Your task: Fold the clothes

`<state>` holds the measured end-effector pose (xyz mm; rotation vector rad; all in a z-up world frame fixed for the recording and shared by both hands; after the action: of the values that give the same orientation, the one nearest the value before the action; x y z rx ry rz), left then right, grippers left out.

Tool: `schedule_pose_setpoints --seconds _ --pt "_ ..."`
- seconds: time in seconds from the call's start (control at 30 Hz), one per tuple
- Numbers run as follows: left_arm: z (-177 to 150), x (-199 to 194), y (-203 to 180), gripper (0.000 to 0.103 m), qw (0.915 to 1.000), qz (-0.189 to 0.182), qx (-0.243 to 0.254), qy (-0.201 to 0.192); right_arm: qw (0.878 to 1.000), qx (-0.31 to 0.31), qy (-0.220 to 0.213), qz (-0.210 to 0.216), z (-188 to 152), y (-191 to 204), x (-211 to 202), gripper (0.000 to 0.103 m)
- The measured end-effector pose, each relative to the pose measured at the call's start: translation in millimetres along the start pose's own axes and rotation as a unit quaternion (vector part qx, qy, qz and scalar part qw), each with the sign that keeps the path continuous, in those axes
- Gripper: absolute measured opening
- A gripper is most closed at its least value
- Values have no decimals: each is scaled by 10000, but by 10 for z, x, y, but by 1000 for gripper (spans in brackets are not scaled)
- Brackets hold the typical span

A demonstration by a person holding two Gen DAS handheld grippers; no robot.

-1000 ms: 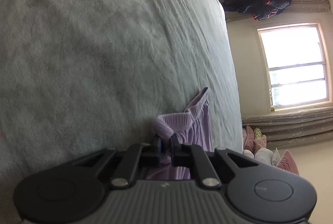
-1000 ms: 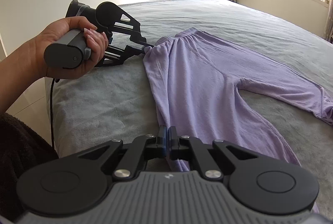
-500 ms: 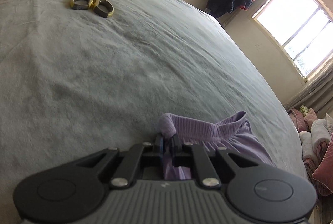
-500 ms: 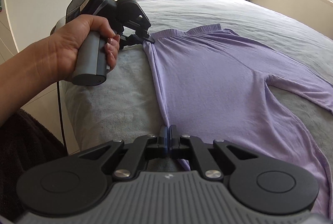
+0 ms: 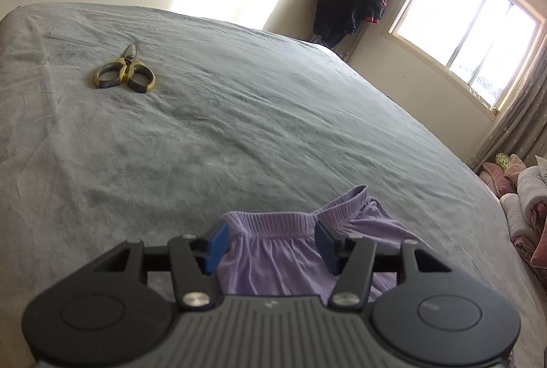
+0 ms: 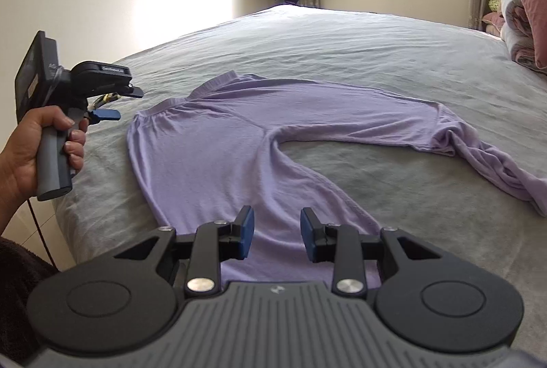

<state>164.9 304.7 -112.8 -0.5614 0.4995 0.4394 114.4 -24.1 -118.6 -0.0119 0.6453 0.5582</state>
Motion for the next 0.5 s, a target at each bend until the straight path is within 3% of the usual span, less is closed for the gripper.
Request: schedule_pose_setpoints --seconds 0.17,0.5 --pt "-104 43 -279 58 9994 -229 127 235 9983 349 -42 -457 -5 -526 -114 34" --pt "-409 171 -959 60 9937 -709 514 706 9887 442 -57 -1429 96 -1449 -186 37"
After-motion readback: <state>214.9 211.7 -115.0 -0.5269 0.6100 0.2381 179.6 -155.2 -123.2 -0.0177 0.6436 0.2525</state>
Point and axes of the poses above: each gripper's, at about its wrist camera, not at the fingertips, and x roughly the way its jaws point, y to its left, z to its top, the point moved 6 cm from there along x, roughly the way its jaws point, and after that the axes turned 2 degrees about z, right-handed, at the moved point
